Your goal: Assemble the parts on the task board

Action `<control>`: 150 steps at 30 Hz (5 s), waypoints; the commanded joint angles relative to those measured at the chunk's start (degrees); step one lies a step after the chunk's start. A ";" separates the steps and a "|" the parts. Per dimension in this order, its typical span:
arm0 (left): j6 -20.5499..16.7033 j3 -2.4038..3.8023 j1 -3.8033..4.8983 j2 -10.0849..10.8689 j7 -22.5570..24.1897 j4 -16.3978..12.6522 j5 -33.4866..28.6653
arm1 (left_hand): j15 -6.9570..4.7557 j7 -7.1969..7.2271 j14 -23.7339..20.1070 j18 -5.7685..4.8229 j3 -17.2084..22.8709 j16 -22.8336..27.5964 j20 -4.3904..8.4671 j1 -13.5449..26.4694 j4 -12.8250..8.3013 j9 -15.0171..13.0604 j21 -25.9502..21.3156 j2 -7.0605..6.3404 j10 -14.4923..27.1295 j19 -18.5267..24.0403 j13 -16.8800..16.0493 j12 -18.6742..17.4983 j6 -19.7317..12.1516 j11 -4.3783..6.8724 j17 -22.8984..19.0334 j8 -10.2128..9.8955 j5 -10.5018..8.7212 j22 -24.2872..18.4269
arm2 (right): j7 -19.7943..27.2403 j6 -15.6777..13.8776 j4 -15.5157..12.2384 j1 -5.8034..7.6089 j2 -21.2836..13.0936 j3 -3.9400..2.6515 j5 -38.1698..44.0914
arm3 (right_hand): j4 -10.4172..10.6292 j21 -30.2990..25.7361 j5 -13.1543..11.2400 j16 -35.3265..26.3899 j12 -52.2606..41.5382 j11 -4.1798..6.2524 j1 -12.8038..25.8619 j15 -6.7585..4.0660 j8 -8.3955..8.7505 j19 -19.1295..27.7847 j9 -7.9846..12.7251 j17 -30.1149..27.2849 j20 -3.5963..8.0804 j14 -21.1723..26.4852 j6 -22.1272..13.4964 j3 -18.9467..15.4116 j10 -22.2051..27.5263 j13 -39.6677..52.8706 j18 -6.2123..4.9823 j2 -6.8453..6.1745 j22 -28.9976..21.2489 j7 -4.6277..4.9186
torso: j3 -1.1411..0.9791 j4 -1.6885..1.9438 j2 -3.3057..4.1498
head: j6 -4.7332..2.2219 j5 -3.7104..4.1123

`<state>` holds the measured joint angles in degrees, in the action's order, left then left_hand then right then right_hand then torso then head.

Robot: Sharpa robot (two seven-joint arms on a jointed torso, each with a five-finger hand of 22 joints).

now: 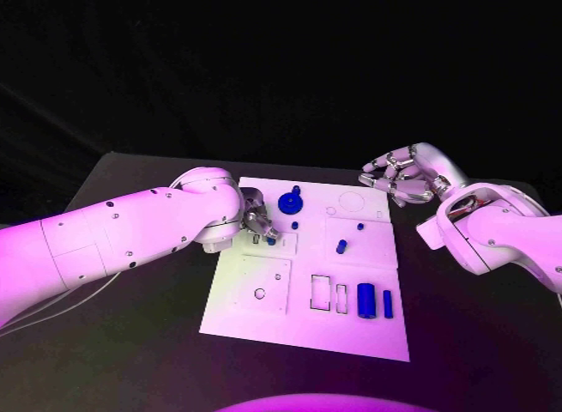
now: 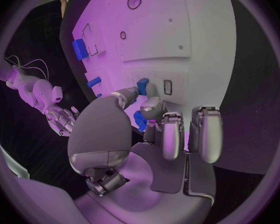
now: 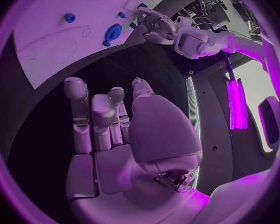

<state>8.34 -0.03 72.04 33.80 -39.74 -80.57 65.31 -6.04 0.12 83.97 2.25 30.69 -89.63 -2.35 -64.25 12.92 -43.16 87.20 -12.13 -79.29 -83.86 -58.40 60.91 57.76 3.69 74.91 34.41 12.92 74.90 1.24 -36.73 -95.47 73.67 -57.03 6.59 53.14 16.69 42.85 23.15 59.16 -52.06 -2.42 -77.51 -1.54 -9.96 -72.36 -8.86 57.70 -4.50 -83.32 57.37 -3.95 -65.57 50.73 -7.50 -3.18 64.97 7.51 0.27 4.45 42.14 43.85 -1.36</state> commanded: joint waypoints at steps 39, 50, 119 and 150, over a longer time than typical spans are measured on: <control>-4.18 0.54 -0.11 1.49 -2.41 -2.16 -0.63 | -0.16 -0.45 6.03 -0.93 -18.11 -0.37 0.23 1.98 3.85 -0.73 0.40 3.08 0.73 -2.03 0.52 1.55 0.84 -0.32 15.09 -1.16 0.21 9.88 | 0.04 -0.05 0.51 -0.08 0.10 0.03 -0.87 | -0.18 -1.19 2.16 -0.75 -0.21 -0.21 2.29 0.02 -0.63 -0.38 -0.12 0.15 -0.22 -0.23 -0.67 -2.58 0.59 -0.44 -0.87 -0.27 -0.21 -0.18 | 0.02 -0.01 0.00 | -0.21 0.16; -1.89 2.61 1.67 4.06 -2.47 -3.02 -1.01 | 0.53 -1.48 5.90 -0.39 -19.90 -0.10 0.16 -0.58 3.73 0.37 -0.68 3.57 3.48 -0.35 4.91 -2.25 -1.20 -1.21 14.69 -3.57 0.31 7.77 | -0.10 0.05 0.74 -0.09 -0.02 0.04 -0.97 | -0.20 -1.00 2.02 -0.86 -0.07 -0.21 2.25 0.01 -0.63 -0.47 -0.12 0.08 -0.22 -0.22 -0.71 -2.65 0.69 -0.63 -0.84 -0.26 -0.09 -0.18 | -0.06 0.10 -0.07 | -0.69 0.29; 2.46 1.13 3.85 -4.20 1.78 14.62 -1.58 | 2.56 -4.08 5.66 -0.11 -30.37 0.52 -0.87 -4.63 3.72 12.61 -1.70 8.25 6.28 0.36 12.57 -6.96 0.19 -3.44 13.79 -14.13 0.28 6.68 | -0.18 0.12 1.77 -1.12 1.31 0.10 -0.94 | -0.19 -1.09 2.24 -0.88 -0.09 -0.21 2.04 0.00 -0.57 -0.53 -0.09 0.15 -0.21 -0.26 -0.89 -2.70 0.68 -0.70 -0.84 0.10 -0.08 -0.16 | 0.09 0.02 0.05 | -1.05 -0.49; 2.28 1.12 3.85 -4.41 1.62 15.10 -2.57 | 2.25 -3.78 5.69 -0.15 -27.83 0.40 -0.67 -11.15 3.12 13.46 -1.59 11.23 6.30 0.24 12.74 -6.97 0.51 -3.12 13.93 -14.49 0.41 6.98 | -0.19 0.17 1.58 -1.12 1.29 0.10 -0.94 | -0.17 -1.15 2.38 -0.94 -0.12 -0.22 2.01 0.01 -0.58 -0.55 -0.10 0.14 -0.21 -0.27 -0.91 -2.75 0.66 -0.70 -0.85 0.28 -0.09 -0.15 | 0.08 0.02 0.05 | -0.92 -0.58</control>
<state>10.25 1.08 75.87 29.57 -38.45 -65.46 63.24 -3.38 -3.67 83.99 2.25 2.82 -88.97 -3.07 -75.26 16.04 -29.70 85.42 -0.76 -72.85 -83.14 -45.69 53.90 57.84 0.28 74.90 19.92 12.98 74.91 0.89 -36.84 -93.78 72.59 -55.76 6.68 51.94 16.45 41.93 25.18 58.59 -52.06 -2.62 -75.78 -1.55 -10.40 -72.56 -8.89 57.76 -4.71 -83.31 56.83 -6.40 -65.35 50.12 -7.50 -3.25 64.85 7.23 0.35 4.47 42.18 42.93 -1.92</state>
